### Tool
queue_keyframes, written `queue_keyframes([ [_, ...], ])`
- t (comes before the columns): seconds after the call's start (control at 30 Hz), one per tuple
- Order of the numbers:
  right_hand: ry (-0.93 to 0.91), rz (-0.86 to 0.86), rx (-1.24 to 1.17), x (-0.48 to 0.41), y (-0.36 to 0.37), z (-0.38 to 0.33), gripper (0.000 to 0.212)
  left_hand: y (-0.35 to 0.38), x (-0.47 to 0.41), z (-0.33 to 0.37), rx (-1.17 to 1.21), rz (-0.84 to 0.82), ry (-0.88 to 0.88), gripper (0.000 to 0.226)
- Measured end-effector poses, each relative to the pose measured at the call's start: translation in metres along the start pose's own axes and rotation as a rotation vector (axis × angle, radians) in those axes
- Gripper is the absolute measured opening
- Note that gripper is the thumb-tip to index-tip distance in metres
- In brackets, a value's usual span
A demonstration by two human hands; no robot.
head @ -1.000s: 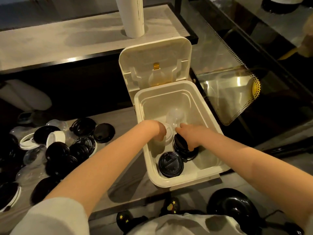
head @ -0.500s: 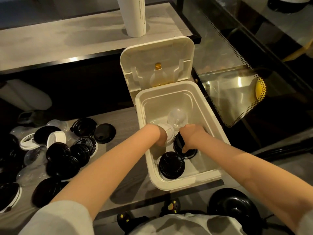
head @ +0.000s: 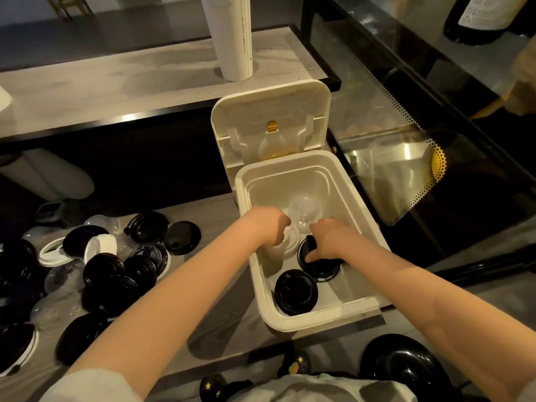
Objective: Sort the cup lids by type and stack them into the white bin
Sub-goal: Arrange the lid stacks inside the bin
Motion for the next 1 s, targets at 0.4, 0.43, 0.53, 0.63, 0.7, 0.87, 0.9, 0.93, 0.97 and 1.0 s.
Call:
queue_keyframes([
  [0.4, -0.043, 0.573, -0.39, 0.036, -0.091, -0.042, 0.064, -0.015, 0.104, -0.103, 0.292, 0.533, -0.26, 0.053],
  [0.43, -0.063, 0.602, -0.377, 0.039, -0.099, -0.056, 0.063, -0.008, 0.115, -0.114, 0.307, 0.54, -0.285, 0.054],
  [0.53, -0.143, 0.651, -0.359, 0.05, -0.115, -0.108, 0.056, 0.018, 0.146, -0.149, 0.355, 0.546, -0.351, 0.055],
  [0.63, -0.217, 0.66, -0.333, 0.049, -0.114, -0.162, 0.053, 0.055, 0.172, -0.181, 0.417, 0.491, -0.416, 0.056],
  [0.7, -0.256, 0.622, -0.34, 0.042, -0.104, -0.198, 0.052, 0.084, 0.188, -0.203, 0.458, 0.453, -0.442, 0.056],
  [0.87, -0.277, 0.491, -0.342, 0.022, -0.073, -0.274, 0.046, 0.155, 0.225, -0.247, 0.548, 0.41, -0.51, 0.053],
  [0.9, -0.28, 0.454, -0.343, 0.019, -0.065, -0.287, 0.045, 0.168, 0.231, -0.252, 0.568, 0.393, -0.525, 0.053],
  [0.93, -0.285, 0.416, -0.339, 0.014, -0.058, -0.306, 0.044, 0.183, 0.239, -0.26, 0.58, 0.374, -0.539, 0.053],
  [0.97, -0.286, 0.38, -0.336, 0.01, -0.049, -0.319, 0.044, 0.197, 0.244, -0.265, 0.589, 0.355, -0.544, 0.053],
  [1.0, -0.282, 0.352, -0.334, 0.007, -0.04, -0.327, 0.045, 0.209, 0.246, -0.268, 0.6, 0.339, -0.548, 0.054],
])
Point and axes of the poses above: each hand's wrist, its own x-axis away from the middle knuckle, its own y-axis out of the palm, z = x × y, the point moved 6 cm from there along -x, towards the middle knuckle
